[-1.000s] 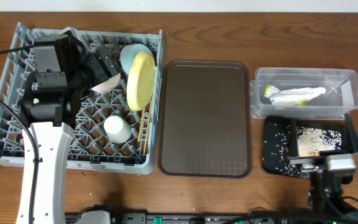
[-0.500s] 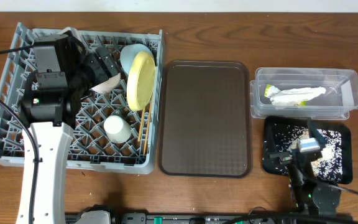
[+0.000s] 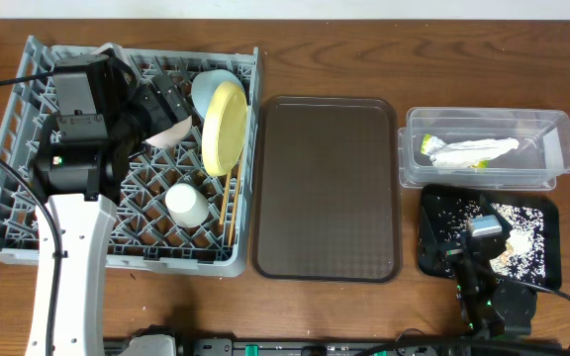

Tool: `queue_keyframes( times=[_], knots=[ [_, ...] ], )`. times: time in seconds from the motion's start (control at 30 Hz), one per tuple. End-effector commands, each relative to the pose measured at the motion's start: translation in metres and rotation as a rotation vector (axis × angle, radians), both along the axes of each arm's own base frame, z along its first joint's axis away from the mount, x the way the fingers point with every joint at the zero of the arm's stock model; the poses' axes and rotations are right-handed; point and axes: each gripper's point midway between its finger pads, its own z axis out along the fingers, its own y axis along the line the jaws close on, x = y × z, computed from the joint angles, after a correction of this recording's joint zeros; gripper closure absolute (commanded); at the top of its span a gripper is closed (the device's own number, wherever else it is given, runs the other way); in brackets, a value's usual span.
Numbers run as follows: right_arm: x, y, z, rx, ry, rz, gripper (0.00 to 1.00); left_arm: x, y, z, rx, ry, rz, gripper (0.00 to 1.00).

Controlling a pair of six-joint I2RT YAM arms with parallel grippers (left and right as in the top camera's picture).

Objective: Sort waste into correct bins and load items into the dishwasher

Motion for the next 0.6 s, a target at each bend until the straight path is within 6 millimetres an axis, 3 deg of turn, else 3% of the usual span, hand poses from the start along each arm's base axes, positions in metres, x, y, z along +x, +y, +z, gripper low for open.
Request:
queue_keyframes(
  times=[0.0, 0.57],
  knots=[
    [-0.0006, 0.0029, -0.0005, 0.014, 0.003, 0.013, 0.01, 0.0025, 0.0015, 0.0111, 0.008, -0.026, 0.009, 0.04],
    [-0.0006, 0.0029, -0.0005, 0.014, 0.003, 0.013, 0.01, 0.0025, 0.0014, 0.0111, 0.008, -0.026, 0.008, 0.04]
  ],
)
